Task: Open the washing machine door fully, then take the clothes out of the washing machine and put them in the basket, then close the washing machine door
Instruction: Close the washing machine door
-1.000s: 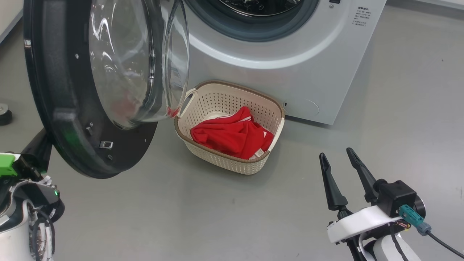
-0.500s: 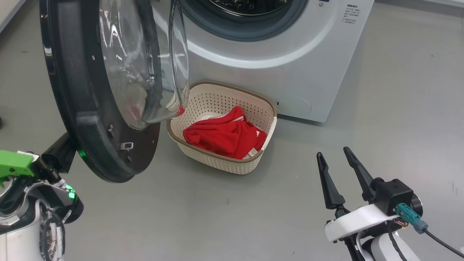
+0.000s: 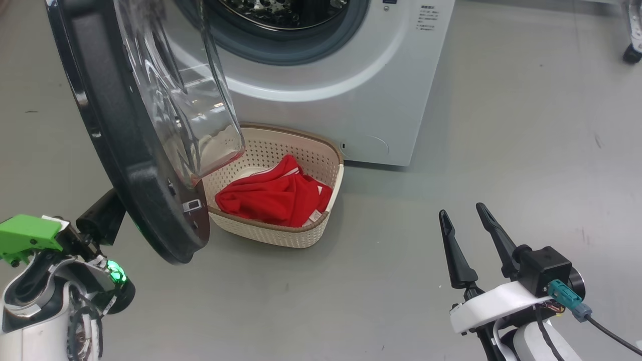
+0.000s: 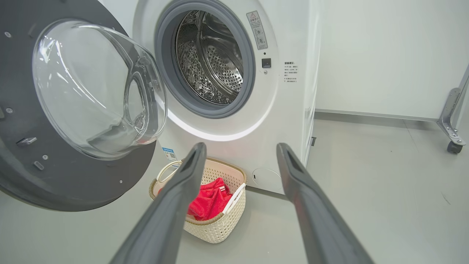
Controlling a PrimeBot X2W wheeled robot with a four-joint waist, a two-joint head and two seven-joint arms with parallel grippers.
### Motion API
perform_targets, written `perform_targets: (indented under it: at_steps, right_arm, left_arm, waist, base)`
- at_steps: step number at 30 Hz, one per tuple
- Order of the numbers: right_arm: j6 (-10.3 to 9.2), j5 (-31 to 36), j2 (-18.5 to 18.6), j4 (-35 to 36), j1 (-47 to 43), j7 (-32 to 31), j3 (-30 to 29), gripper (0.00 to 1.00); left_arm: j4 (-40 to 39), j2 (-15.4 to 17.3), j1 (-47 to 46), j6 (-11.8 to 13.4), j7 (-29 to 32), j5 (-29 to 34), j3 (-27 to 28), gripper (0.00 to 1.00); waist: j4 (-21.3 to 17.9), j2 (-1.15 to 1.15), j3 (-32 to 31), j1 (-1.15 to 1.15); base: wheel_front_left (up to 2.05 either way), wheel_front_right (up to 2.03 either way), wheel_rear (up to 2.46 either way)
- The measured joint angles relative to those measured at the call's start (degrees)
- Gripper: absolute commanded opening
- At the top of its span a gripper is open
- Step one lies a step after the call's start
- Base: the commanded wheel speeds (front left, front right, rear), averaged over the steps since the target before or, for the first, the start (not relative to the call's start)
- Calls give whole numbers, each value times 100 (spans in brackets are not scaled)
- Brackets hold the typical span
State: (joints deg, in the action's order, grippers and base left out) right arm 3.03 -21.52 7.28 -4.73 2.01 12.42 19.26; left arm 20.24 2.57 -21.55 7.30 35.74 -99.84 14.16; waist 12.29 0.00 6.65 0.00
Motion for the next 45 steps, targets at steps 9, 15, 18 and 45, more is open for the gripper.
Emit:
perform_targets:
  at_steps: [9, 15, 18, 45]
  right_arm:
    - [-15, -5, -5, 5, -1, 1, -37, 100]
    - [-20, -5, -7, 9, -1, 8, -45, 100]
    - [-20, -5, -7, 10, -1, 9, -53, 100]
    - [-20, -62, -97, 26, 23, 98, -103, 100]
  left_arm:
    - [-53, -26, 24, 0, -10, -260, -129, 0]
    - [-99, -43, 23, 0, -111, -339, -280, 0]
    - [-144, -60, 15, 0, -198, -352, -324, 0]
    - [-7, -81, -443, 0, -1541, -985, -412, 0]
  waist:
    - [-526, 0, 10, 0]
    - [-900, 0, 58, 0]
    - [-1093, 0, 88, 0]
    - [-2638, 0, 471, 0]
  base:
    - [0, 0, 0]
    - [0, 0, 0]
    - [0, 0, 0]
    - [0, 0, 0]
